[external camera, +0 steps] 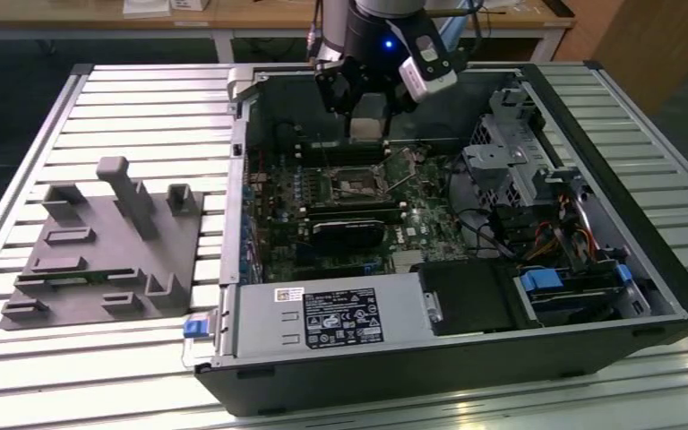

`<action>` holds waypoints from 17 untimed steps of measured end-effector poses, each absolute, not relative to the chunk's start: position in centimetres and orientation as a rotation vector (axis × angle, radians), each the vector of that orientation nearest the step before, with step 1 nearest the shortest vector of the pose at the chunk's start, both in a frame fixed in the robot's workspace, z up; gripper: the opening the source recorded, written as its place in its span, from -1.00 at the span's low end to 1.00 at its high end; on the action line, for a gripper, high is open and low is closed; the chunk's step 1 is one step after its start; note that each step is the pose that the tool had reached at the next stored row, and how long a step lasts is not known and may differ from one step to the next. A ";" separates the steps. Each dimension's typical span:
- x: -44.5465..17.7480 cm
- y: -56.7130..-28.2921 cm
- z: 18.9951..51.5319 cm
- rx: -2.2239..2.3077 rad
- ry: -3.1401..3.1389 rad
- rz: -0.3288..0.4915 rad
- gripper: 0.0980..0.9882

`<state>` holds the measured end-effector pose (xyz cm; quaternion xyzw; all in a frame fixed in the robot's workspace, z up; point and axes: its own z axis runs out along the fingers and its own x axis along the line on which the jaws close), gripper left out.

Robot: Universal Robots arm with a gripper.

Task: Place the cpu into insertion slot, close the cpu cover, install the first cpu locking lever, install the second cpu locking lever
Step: 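Place the cpu into insertion slot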

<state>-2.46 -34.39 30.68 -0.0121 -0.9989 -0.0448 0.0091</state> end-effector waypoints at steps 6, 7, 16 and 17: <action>-2.5 -34.3 29.8 -0.034 -3.120 -0.140 -0.01; -2.5 -34.3 29.6 -0.033 -3.120 -0.140 -0.01; -2.5 -34.3 29.0 -0.033 -3.120 -0.137 -0.01; -2.5 -34.3 29.0 -0.033 -3.120 -0.137 -0.01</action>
